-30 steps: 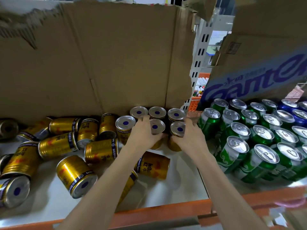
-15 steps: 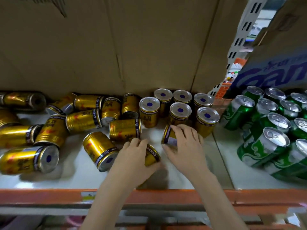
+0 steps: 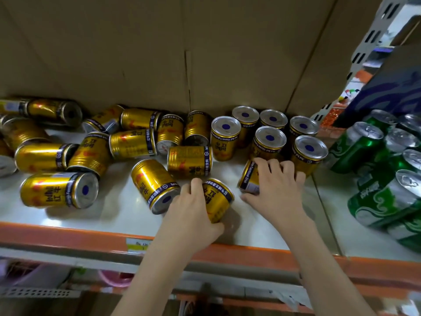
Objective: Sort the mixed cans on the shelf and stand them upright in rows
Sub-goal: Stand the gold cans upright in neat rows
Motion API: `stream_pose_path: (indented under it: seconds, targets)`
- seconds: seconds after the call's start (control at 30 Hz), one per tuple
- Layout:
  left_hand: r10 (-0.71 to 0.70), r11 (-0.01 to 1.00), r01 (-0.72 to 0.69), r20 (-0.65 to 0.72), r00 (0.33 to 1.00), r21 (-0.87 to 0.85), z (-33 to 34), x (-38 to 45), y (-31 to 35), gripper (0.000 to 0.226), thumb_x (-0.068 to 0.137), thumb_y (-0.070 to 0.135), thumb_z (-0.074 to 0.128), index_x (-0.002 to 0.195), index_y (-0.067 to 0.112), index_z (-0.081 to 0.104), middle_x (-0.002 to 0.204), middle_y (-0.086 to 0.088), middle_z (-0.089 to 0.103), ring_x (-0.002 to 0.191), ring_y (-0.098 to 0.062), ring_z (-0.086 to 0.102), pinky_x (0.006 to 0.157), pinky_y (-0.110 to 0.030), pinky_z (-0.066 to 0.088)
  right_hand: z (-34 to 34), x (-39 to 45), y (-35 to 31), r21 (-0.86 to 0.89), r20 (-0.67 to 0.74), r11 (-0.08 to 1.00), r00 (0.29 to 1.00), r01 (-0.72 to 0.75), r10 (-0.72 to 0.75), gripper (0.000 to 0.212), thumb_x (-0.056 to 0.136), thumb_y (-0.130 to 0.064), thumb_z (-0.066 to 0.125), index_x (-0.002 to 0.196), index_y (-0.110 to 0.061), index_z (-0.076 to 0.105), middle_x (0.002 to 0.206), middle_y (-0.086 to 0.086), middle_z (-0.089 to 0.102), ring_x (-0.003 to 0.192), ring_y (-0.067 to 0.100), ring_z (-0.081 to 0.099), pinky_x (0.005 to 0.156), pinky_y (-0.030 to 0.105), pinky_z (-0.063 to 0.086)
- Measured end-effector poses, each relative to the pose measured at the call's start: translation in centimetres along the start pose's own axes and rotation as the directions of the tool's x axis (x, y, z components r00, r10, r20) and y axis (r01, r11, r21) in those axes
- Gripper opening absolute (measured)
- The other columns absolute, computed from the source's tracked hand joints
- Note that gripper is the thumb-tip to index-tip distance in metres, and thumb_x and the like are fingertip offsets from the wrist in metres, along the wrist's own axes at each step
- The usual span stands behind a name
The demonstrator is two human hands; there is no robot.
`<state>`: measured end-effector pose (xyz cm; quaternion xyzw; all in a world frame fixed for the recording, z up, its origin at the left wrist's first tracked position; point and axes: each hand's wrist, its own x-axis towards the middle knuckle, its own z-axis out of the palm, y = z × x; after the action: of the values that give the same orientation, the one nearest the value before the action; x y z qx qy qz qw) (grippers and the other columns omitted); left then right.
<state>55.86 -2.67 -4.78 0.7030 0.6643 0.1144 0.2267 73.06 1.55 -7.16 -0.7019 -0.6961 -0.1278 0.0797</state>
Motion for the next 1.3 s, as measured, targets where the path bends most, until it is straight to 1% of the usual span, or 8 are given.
stream_pose_path:
  seconds: [0.33, 0.43, 0.57, 0.73, 0.83, 0.97, 1.1, 1.3]
  targets:
    - [0.032, 0.996, -0.016, -0.184, 0.982, 0.086, 1.3, -0.9, 1.5, 0.080, 0.071, 0.048, 0.068, 0.135, 0.029, 0.023, 0.130, 0.007, 0.043, 0.115, -0.016, 0.046, 0.092, -0.030, 0.042, -0.4, -3.2, 2.9, 0.213, -0.130, 0.976, 0.991, 0.049, -0.021, 0.072, 0.045, -0.043, 0.074, 0.112, -0.020, 0.059, 0.098, 0.000, 0.062, 0.087, 0.030, 0.055, 0.071, 0.039, 0.042]
    - [0.094, 0.990, -0.070, -0.206, 0.974, 0.121, 1.6, -0.7, 3.0, 0.077, 0.070, 0.045, 0.069, 0.133, 0.030, 0.026, 0.128, 0.008, 0.047, 0.120, -0.017, 0.039, 0.094, -0.031, 0.030, -1.6, -3.6, 4.5, 0.431, -0.093, 0.902, 0.994, -0.012, 0.058, 0.068, 0.053, -0.034, 0.080, 0.114, -0.017, 0.055, 0.106, 0.002, 0.063, 0.095, 0.032, 0.055, 0.079, 0.042, 0.044]
    - [0.128, 0.988, -0.147, -0.287, 0.949, -0.049, 1.7, 0.5, 6.1, 0.071, 0.065, 0.036, 0.075, 0.123, 0.021, 0.035, 0.110, 0.002, 0.057, 0.108, -0.024, 0.047, 0.081, -0.031, 0.035, -2.5, -3.9, 7.0, 0.654, -0.058, 0.752, 0.986, -0.080, 0.155, 0.064, 0.059, -0.026, 0.083, 0.111, -0.013, 0.050, 0.105, 0.002, 0.061, 0.099, 0.027, 0.054, 0.074, 0.030, 0.037]
    - [0.147, 0.922, -0.222, -0.244, 0.958, -0.316, 4.1, 3.0, 9.0, 0.065, 0.061, 0.021, 0.080, 0.111, 0.011, 0.039, 0.108, -0.001, 0.049, 0.105, -0.024, 0.049, 0.071, -0.024, 0.032, -2.0, -4.9, 9.2, 0.721, 0.030, 0.661, 0.963, -0.207, 0.268, 0.060, 0.064, -0.027, 0.082, 0.112, -0.013, 0.049, 0.106, 0.000, 0.051, 0.104, 0.022, 0.049, 0.074, 0.024, 0.030]
    - [0.123, 0.894, -0.216, -0.249, 0.961, -0.393, 5.3, 3.9, 9.7, 0.073, 0.060, 0.019, 0.084, 0.116, 0.008, 0.039, 0.110, -0.001, 0.042, 0.112, -0.022, 0.043, 0.076, -0.021, 0.031, -2.0, -5.1, 9.7, 0.676, 0.068, 0.694, 0.959, -0.247, 0.275, 0.071, 0.064, -0.035, 0.081, 0.119, -0.008, 0.046, 0.118, 0.011, 0.052, 0.109, 0.025, 0.044, 0.077, 0.029, 0.034]
    - [0.112, 0.901, -0.191, -0.217, 0.970, -0.389, 6.0, 4.2, 9.7, 0.075, 0.064, 0.020, 0.083, 0.122, 0.009, 0.036, 0.123, -0.005, 0.045, 0.118, -0.023, 0.043, 0.080, -0.020, 0.033, -2.8, -5.5, 9.4, 0.511, 0.122, 0.812, 0.958, -0.283, 0.258, 0.095, 0.072, -0.043, 0.074, 0.142, -0.002, 0.025, 0.138, 0.018, 0.038, 0.126, 0.034, 0.036, 0.100, 0.039, 0.031]
    - [0.129, 0.962, -0.176, -0.222, 0.967, -0.208, 5.2, 3.5, 9.0, 0.069, 0.074, 0.032, 0.074, 0.131, 0.017, 0.038, 0.130, -0.003, 0.047, 0.120, -0.023, 0.045, 0.090, -0.034, 0.041, -3.2, -5.4, 8.7, 0.410, -0.154, 0.901, 0.964, -0.138, 0.218, 0.077, 0.072, -0.030, 0.078, 0.130, 0.008, 0.044, 0.124, 0.026, 0.051, 0.116, 0.042, 0.046, 0.101, 0.040, 0.029]
    - [0.097, 0.990, -0.131, -0.396, 0.913, -0.060, 1.0, 0.1, 4.7, 0.046, 0.087, 0.039, 0.060, 0.128, 0.022, 0.048, 0.121, 0.003, 0.054, 0.108, -0.018, 0.051, 0.083, -0.027, 0.042, -4.6, -4.1, 3.4, 0.455, -0.362, 0.884, 0.929, 0.107, 0.073, 0.055, 0.072, -0.029, 0.062, 0.116, 0.003, 0.058, 0.112, 0.017, 0.062, 0.105, 0.034, 0.056, 0.093, 0.040, 0.042]
